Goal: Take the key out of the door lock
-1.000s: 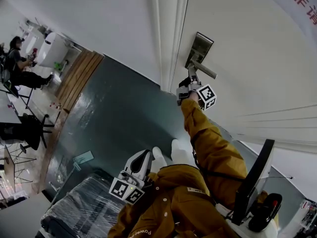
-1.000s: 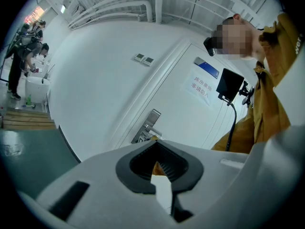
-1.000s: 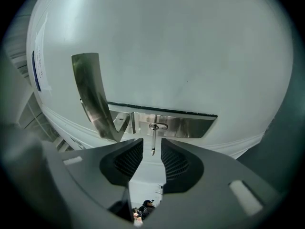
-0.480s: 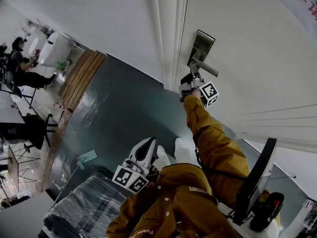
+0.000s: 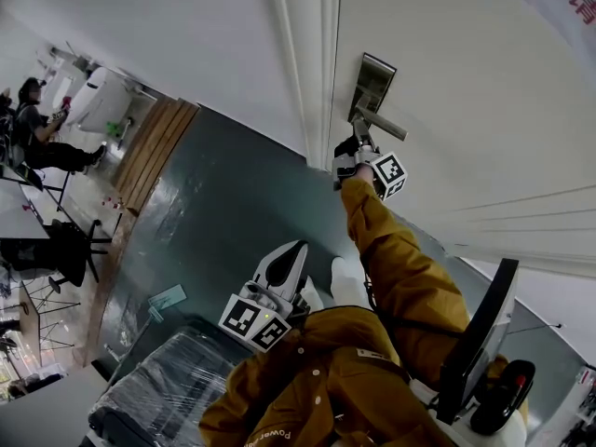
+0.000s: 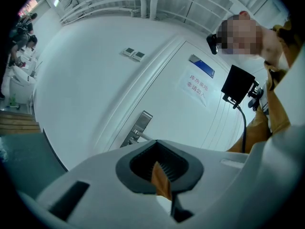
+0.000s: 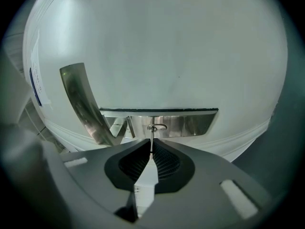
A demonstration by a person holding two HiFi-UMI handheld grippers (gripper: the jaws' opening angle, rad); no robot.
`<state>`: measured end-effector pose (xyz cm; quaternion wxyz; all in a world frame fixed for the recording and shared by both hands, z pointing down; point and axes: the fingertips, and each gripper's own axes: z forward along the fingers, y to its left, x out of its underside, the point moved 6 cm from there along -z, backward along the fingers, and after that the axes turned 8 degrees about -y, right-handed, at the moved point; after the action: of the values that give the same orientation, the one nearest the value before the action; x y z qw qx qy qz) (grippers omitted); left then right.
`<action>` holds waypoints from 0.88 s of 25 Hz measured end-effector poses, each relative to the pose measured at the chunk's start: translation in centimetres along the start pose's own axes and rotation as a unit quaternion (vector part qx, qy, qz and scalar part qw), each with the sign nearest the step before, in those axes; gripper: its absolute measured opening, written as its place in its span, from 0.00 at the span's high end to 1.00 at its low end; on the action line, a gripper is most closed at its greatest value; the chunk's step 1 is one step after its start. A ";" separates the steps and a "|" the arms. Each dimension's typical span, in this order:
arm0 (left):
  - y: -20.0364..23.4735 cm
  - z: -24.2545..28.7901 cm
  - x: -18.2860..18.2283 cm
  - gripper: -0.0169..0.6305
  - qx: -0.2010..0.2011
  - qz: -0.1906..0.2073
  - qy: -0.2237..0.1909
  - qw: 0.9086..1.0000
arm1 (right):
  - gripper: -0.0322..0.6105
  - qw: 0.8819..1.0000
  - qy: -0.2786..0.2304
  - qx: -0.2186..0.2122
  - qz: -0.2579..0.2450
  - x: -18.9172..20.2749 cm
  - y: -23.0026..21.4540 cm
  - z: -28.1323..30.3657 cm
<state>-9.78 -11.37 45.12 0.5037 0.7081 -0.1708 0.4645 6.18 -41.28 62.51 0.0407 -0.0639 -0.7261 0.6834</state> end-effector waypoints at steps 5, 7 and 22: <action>0.0 0.0 0.0 0.98 -0.002 -0.002 0.001 1.000 | 0.91 1.000 -0.003 0.008 -0.008 -0.1 0.1 0.0; 0.0 -0.1 0.0 0.98 -0.002 -0.002 0.002 1.000 | 0.91 1.000 -0.001 0.015 -0.022 0.0 0.4 -0.2; -1.1 -1.8 -1.4 0.98 0.016 -0.004 -0.008 1.000 | 0.91 0.986 0.130 -0.039 -0.094 5.1 5.4 -9.9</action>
<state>-10.60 -9.64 43.48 0.4925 0.7204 -0.1649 0.4596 2.74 -30.48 57.60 0.1964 -0.0848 -0.7436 0.6335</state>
